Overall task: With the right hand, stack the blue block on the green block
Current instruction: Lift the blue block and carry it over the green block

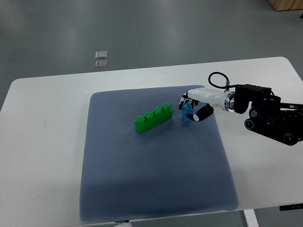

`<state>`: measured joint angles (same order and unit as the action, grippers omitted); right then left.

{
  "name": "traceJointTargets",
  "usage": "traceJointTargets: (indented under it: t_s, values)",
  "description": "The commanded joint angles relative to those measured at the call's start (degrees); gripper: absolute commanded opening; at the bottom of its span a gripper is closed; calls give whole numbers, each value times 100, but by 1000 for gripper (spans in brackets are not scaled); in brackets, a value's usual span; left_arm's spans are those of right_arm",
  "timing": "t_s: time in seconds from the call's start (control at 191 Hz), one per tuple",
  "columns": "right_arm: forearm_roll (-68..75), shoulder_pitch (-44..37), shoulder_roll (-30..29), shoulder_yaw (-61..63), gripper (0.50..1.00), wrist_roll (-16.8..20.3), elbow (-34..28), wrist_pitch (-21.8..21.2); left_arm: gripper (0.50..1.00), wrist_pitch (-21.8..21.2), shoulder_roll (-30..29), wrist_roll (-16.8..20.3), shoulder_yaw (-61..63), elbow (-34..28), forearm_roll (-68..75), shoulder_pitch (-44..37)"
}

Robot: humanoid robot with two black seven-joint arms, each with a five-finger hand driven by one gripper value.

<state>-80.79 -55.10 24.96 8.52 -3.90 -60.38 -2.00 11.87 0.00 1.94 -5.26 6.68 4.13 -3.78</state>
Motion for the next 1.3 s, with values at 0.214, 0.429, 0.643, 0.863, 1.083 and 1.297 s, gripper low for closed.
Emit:
traceJointTargets:
  t_s: [0.214, 0.429, 0.643, 0.863, 1.083, 1.297]
  values:
    - [-16, -132, 18, 9, 549, -533, -9, 613, 1000, 0, 0, 0, -1, 0, 0, 0]
    - [-16, -264, 9, 9, 549, -998, -246, 1096, 1000, 0, 0, 0, -1, 0, 0, 0]
    - [-297, -299, -307, -26, 549, -1350, -325, 1430, 1000, 0, 0, -9, -1, 0, 0, 0]
    - [-772, -317, -553, -237, 549, -1385, -246, 1553, 1000, 0, 0, 0, -1, 0, 0, 0]
    - [-868, -519, -641, -404, 549, -1385, -35, 1553, 1000, 0, 0, 0, -1, 0, 0, 0]
    - [-877, -589, -650, -545, 549, -1394, 26, 1553, 1000, 0, 0, 0, -1, 0, 0, 0]
